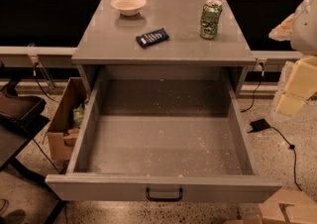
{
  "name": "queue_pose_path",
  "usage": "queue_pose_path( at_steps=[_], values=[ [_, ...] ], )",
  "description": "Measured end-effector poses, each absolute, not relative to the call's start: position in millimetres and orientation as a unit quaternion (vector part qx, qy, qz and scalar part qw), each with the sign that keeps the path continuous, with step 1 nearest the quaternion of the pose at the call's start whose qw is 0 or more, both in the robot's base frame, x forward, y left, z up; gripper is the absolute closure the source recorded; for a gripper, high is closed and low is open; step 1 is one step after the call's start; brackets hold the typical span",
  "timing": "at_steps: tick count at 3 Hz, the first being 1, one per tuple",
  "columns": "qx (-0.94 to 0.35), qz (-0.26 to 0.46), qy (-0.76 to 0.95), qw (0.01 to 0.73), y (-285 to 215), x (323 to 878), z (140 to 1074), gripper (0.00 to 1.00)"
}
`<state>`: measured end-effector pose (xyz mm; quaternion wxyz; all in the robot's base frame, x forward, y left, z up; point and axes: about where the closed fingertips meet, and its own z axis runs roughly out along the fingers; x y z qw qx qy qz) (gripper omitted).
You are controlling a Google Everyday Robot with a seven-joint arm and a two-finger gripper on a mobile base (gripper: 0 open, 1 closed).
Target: Place green can into top drawer
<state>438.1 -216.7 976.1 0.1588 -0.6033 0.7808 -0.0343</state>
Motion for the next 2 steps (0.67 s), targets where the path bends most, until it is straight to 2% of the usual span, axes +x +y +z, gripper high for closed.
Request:
queue_pose_path(
  at_steps=[2],
  values=[
    [-0.596,-0.032,0.782,0.182,-218.1,452.5,978.6,0.0]
  ],
)
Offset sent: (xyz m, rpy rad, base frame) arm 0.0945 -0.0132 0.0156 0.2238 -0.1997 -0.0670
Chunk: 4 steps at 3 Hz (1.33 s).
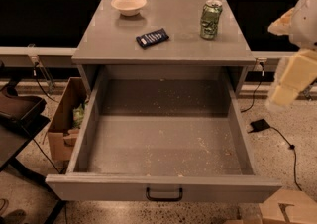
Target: Place green can into top drawer
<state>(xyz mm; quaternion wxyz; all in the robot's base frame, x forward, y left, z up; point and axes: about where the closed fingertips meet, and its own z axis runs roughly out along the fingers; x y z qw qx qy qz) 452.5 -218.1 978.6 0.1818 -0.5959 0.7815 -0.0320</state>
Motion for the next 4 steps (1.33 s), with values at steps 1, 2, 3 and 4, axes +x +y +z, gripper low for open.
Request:
queue_pose_path(
  at_steps=[1,2,3,4],
  values=[
    [-0.573,-0.019,0.774,0.27,-221.8,510.3,989.9,0.0],
    [-0.551,0.006,0.755,0.355,-221.3,564.2,997.0,0.0],
    [-0.52,0.033,0.73,0.442,-213.1,617.2,1001.7,0.0],
    [-0.486,0.036,0.722,0.491,-202.4,657.0,1002.9,0.0]
  ],
)
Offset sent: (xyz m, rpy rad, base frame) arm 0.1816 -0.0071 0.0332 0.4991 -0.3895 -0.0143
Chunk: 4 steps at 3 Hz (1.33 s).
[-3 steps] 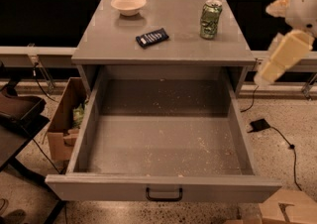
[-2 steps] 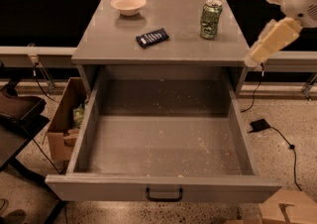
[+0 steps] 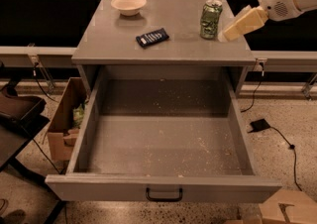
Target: Place green can into top drawer
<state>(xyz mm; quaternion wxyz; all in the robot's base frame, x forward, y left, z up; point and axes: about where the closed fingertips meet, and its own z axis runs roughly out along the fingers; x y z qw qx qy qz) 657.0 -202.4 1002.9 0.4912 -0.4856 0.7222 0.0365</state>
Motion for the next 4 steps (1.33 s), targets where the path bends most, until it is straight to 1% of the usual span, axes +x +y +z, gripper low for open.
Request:
queue_pose_path(
  at_steps=[1,3,4],
  values=[
    [-0.486,0.036,0.722,0.491,-202.4,657.0,1002.9,0.0],
    [-0.374,0.086,0.719,0.58,-232.9,738.2,990.8,0.0],
    [-0.291,0.132,0.726,0.608,-249.0,789.8,962.2,0.0]
  ],
)
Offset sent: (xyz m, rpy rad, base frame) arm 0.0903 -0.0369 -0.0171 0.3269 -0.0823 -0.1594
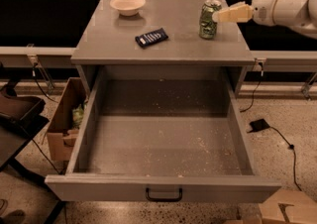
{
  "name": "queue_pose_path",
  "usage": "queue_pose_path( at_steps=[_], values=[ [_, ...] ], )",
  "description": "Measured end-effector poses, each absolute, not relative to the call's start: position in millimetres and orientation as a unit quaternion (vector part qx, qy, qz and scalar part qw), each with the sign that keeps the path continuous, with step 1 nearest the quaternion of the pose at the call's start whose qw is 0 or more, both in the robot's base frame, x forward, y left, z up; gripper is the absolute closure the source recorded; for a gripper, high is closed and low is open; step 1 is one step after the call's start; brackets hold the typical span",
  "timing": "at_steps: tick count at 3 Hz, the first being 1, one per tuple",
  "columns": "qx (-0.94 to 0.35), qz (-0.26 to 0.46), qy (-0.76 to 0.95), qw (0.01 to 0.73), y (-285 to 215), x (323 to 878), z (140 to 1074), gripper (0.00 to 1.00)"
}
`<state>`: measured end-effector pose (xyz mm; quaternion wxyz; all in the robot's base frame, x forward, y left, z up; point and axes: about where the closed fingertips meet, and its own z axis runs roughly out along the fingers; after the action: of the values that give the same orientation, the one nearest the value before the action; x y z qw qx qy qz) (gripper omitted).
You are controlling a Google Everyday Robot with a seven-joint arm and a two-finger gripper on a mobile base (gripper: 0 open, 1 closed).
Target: Place green can into top drawer
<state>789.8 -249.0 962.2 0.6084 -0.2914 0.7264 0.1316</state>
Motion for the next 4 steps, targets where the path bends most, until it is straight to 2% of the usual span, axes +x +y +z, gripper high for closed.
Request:
queue_pose_path(
  at_steps=[1,3,4],
  values=[
    [-0.244,0.16,0.727,0.621,-256.1,820.2,936.9,0.0],
    [-0.241,0.175,0.705,0.644,-232.7,870.8,911.5,0.0],
    [-0.257,0.18,0.696,0.646,-215.8,883.0,904.2,0.18]
  ],
)
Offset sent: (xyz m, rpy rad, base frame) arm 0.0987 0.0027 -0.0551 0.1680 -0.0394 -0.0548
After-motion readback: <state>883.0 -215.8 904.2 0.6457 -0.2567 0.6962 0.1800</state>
